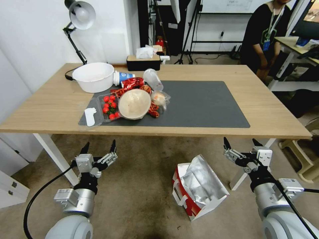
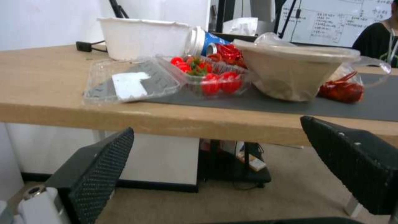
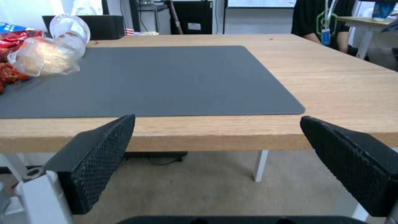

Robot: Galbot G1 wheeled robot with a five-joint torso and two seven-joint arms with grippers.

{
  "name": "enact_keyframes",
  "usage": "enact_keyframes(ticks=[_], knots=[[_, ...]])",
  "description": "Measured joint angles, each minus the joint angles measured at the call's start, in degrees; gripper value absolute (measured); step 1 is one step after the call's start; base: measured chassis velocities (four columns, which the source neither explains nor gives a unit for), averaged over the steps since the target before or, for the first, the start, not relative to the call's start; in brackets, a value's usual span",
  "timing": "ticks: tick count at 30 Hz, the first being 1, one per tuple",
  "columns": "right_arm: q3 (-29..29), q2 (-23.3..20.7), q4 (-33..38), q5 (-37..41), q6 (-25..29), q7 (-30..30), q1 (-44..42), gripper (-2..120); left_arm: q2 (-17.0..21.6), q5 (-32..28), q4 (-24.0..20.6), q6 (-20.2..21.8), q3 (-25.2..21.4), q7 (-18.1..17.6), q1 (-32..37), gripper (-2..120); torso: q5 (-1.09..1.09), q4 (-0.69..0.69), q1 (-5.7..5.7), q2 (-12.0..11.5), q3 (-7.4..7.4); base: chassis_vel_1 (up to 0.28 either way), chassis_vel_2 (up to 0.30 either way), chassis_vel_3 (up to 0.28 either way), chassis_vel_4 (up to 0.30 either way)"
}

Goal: Pick up the food delivery bag from the floor and place it on the table.

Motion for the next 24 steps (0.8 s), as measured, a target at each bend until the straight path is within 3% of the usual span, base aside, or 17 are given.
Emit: enact_keyframes(ticks=[11, 24], knots=[[-0.06, -0.27, -1.07, -0.01, 3.22, -2.10, 0.27, 100, -0.15, -0.10, 0.36, 0.05, 0.04, -0.02, -0.36, 100, 0.00, 0.00, -2.00, -4.70, -2.71, 0.000, 0.000, 0.000, 0.000], [-0.07, -0.23, -1.12, 0.30, 4.50, -2.66, -0.01, 100, -0.10, -0.20, 0.51, 0.12, 0.02, 0.08, -0.43, 100, 0.00, 0.00, -3.64, -8.61, -4.96, 0.000, 0.000, 0.000, 0.000]])
